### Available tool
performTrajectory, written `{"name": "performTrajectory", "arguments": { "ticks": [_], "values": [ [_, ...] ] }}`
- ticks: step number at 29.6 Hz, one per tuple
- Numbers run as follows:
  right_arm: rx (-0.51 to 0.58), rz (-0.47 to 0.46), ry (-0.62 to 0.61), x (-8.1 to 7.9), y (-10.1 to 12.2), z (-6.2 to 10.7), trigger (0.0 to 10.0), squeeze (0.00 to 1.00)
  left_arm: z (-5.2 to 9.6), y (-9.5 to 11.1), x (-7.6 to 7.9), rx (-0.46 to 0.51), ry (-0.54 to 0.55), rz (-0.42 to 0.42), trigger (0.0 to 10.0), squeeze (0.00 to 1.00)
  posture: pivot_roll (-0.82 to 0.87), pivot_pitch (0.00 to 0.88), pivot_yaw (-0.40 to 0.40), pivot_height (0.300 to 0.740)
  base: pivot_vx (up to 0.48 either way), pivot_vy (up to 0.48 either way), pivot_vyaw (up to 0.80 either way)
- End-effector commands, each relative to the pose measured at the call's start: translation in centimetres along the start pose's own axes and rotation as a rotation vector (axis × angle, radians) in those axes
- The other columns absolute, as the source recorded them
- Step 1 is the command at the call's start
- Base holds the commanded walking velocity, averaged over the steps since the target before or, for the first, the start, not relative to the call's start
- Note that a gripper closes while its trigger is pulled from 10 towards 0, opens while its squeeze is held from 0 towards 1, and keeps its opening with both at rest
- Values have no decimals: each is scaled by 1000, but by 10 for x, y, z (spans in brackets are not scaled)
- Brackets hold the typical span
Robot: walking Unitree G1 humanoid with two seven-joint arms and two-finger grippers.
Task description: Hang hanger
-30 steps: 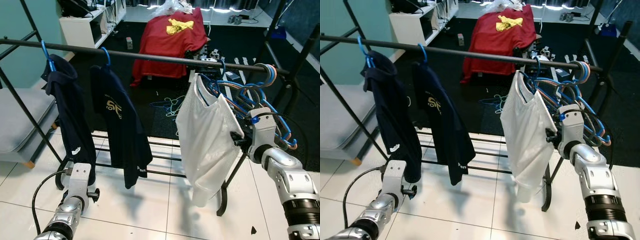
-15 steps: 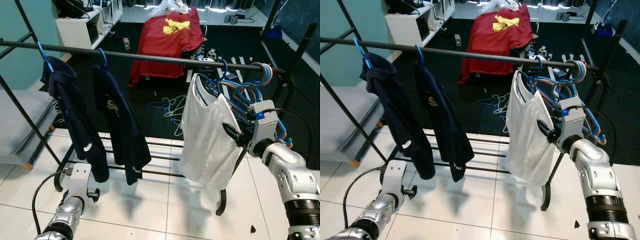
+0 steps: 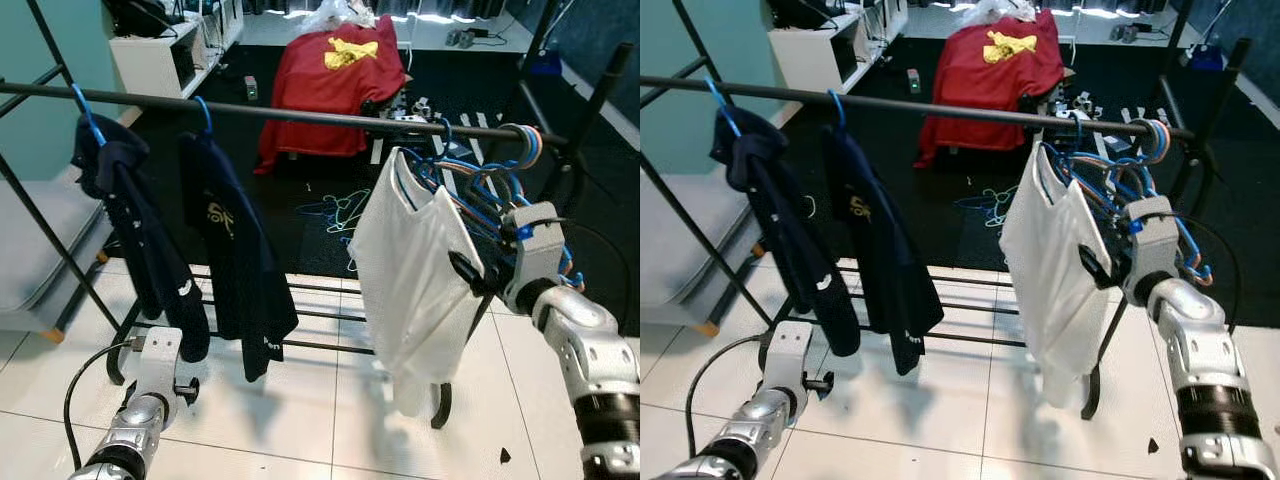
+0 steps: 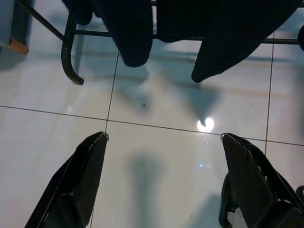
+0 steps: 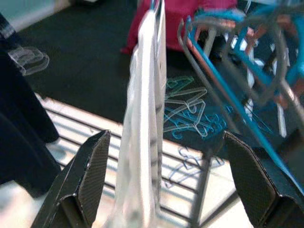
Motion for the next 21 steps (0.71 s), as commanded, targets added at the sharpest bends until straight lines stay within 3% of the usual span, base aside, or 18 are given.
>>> {"name": "performTrajectory", "arguments": {
  "ticks": [1,2,3,4,5,11,16,18,19,21],
  "values": [
    [54,-38,15,4,6,-2,10000,984,3,-11,-4,-26,8,-10,10000,0,-13,149,24,740,0,0,0],
    [54,-38,15,4,6,-2,10000,984,3,-11,-4,-26,8,-10,10000,0,-13,149,24,740,0,0,0],
    [73,-47,18,6,13,-6,10000,494,3,-12,-6,-26,12,-12,10000,0,-9,154,26,740,0,0,0],
    [73,-47,18,6,13,-6,10000,494,3,-12,-6,-26,12,-12,10000,0,-9,154,26,740,0,0,0],
    [72,-38,-1,10,18,-10,10000,0,4,-13,-7,-26,14,-14,10000,0,-3,161,27,740,0,0,0],
    [-30,19,-70,16,13,-20,10000,0,6,-18,-14,-29,19,-23,10000,0,17,191,32,740,0,0,0],
    [-83,28,-49,12,5,-25,10000,0,8,-23,-20,-31,24,-31,10000,0,34,210,30,740,0,0,0],
    [-84,27,-42,11,4,-25,10000,0,8,-24,-20,-31,25,-32,10000,0,34,210,30,740,0,0,0],
    [-3,5,41,3,18,-29,10000,0,10,-27,-25,-28,36,-40,10000,0,47,235,30,740,0,0,0],
    [42,-1,63,2,27,-30,10000,0,11,-29,-26,-28,40,-42,10000,0,47,235,30,740,0,0,0]
  ]
}}
Point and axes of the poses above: a point about 5 cm out from each wrist's last joint towards the gripper, its own z axis pointing back from the gripper into the wrist, its own y axis along the axis of the wrist's last joint, x = y × z, the point moved 1 cm from there along -z, pointing out of the wrist towards the gripper, and after that the axes turned 4 degrees about -z, right-handed, at the moved point
